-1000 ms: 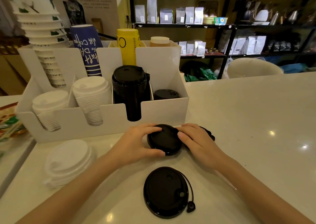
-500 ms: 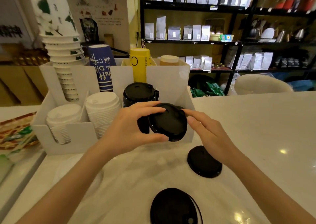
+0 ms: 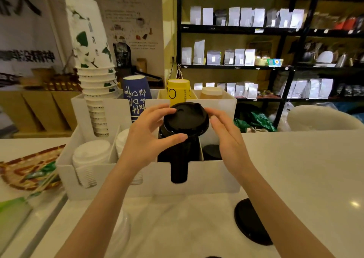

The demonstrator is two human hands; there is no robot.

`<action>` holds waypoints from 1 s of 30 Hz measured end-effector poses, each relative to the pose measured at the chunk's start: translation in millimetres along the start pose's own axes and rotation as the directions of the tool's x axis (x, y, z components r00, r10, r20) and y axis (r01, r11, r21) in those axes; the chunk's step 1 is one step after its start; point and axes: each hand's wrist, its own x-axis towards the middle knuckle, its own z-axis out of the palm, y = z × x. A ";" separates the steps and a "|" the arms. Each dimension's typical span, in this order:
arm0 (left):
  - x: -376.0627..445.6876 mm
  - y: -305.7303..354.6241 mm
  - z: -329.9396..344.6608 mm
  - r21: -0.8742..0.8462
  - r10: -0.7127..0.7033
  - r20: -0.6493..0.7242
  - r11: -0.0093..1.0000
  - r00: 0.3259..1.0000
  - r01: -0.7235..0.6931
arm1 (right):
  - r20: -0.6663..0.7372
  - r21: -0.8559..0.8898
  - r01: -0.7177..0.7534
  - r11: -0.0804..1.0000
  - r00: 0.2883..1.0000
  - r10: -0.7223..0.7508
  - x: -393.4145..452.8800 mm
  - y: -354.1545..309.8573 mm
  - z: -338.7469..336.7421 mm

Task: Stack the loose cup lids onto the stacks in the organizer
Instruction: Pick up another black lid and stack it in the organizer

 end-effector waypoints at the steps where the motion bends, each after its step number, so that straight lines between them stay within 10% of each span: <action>1: 0.8 -3.4 -0.2 0.012 -0.007 -0.005 1.000 1.000 0.007 | 0.006 -0.001 -0.010 1.000 1.000 0.010 1.5 2.9 2.7; 17: 7.1 -25.0 0.0 0.184 -0.101 0.037 0.979 0.994 0.093 | 0.172 -0.037 -0.107 0.994 0.979 0.112 4.8 31.7 14.5; 30: 9.5 -33.9 -6.5 0.128 -0.151 0.118 0.982 0.981 0.136 | 0.035 -0.140 -0.038 0.989 0.998 0.043 0.4 34.3 15.9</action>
